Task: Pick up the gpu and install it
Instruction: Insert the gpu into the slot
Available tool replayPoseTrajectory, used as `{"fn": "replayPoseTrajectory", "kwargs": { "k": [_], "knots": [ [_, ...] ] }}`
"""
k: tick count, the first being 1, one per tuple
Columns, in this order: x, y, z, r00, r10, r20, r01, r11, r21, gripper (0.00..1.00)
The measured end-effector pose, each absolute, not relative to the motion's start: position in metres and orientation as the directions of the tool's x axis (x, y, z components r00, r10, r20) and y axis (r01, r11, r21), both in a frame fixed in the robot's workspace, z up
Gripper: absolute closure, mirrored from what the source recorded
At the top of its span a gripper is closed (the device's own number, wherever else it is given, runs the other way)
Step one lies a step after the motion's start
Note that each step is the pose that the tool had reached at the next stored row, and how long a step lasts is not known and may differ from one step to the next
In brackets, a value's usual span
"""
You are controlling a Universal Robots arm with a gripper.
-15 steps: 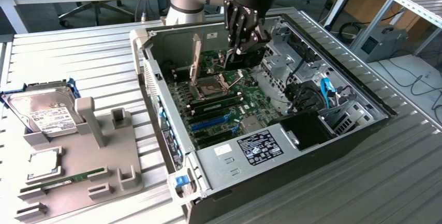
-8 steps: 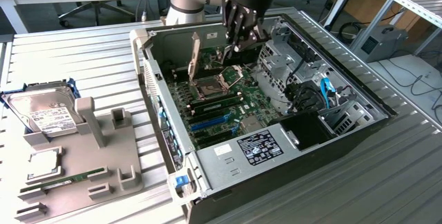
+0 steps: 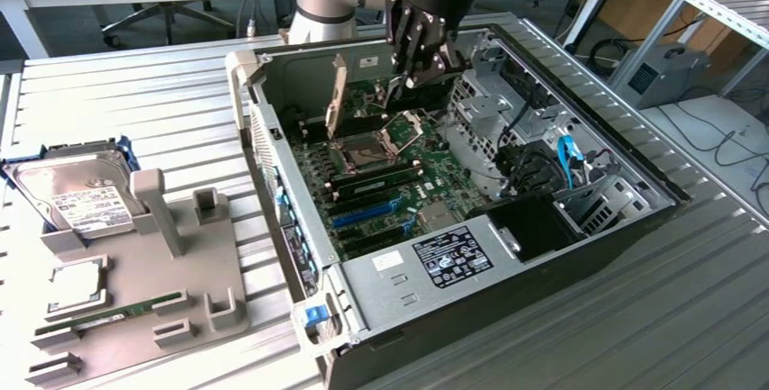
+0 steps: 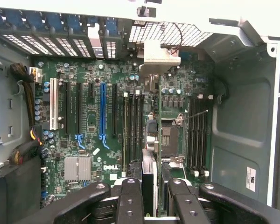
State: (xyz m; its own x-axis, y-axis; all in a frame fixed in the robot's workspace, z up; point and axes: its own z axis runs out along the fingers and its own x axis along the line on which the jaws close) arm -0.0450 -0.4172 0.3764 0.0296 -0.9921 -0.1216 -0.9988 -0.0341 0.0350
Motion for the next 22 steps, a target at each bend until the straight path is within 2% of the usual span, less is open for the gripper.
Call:
{"fn": "replayPoseTrajectory", "kwargs": {
  "k": [22],
  "knots": [
    [-0.045,-0.4183,0.3692,-0.016,-0.993,-0.114,-0.999,0.012,0.035,0.74]
  ]
}}
